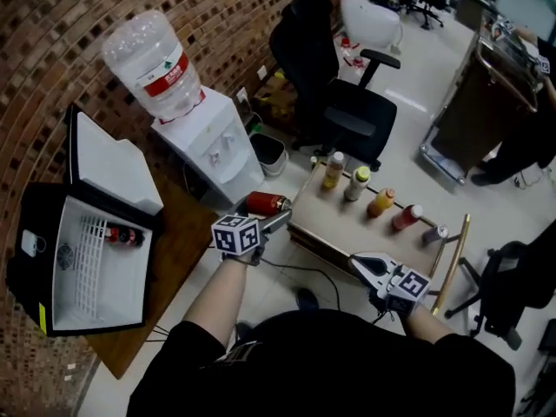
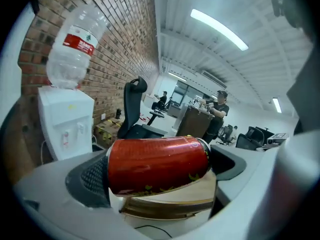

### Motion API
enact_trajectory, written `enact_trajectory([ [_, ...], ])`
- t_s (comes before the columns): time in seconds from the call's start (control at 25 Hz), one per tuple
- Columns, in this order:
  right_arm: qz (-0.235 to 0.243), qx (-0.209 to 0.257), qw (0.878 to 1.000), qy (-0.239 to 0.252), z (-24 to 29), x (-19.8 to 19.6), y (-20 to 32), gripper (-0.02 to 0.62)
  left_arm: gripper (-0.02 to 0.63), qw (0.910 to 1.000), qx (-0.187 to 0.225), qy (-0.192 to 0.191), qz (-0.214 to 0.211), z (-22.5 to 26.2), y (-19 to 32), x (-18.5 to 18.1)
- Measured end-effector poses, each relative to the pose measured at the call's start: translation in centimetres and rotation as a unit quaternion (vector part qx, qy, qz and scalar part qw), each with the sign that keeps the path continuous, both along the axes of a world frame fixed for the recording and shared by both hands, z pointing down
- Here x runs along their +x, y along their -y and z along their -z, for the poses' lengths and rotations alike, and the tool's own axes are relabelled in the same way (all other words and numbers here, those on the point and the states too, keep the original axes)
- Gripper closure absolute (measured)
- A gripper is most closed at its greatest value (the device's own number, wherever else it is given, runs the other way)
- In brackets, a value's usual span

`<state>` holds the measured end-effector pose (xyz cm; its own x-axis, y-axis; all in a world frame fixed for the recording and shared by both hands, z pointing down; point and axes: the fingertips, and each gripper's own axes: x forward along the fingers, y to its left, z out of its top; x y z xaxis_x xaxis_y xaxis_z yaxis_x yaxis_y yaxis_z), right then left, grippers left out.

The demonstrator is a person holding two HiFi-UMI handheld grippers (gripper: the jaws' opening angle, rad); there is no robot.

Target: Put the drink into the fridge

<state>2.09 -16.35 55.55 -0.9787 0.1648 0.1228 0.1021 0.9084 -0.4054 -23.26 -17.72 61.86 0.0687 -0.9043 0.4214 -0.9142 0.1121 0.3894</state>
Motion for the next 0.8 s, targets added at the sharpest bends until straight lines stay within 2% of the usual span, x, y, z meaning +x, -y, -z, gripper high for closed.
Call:
enact_trajectory([
  [0.16, 0.068, 0.03, 0.997, 0.026, 3.2, -7.7, -5.4, 0.592, 0.004, 0.9963, 0.014, 0.019, 0.082, 4.2, -11.4, -6.9],
  [0.32, 0.13, 0.058, 0.988, 0.059, 6.4, -15.5, -10.8, 0.592, 0.003, 0.9856, 0.024, 0.04, 0.162, 7.7, -23.1, -13.0],
  [0.48, 0.193, 0.065, 0.976, 0.082, 8.4, -22.2, -18.3, 0.592, 0.003, 0.9679, 0.031, 0.069, 0.24, 11.3, -35.2, -18.4],
  [0.6, 0.237, 0.063, 0.966, 0.087, 9.1, -25.9, -24.3, 0.592, 0.003, 0.9512, 0.021, 0.091, 0.294, 13.1, -43.7, -21.8],
  [0.8, 0.281, 0.071, 0.951, 0.112, 10.7, -29.9, -30.0, 0.592, 0.005, 0.9202, -0.012, 0.134, 0.368, 15.0, -53.4, -26.1],
])
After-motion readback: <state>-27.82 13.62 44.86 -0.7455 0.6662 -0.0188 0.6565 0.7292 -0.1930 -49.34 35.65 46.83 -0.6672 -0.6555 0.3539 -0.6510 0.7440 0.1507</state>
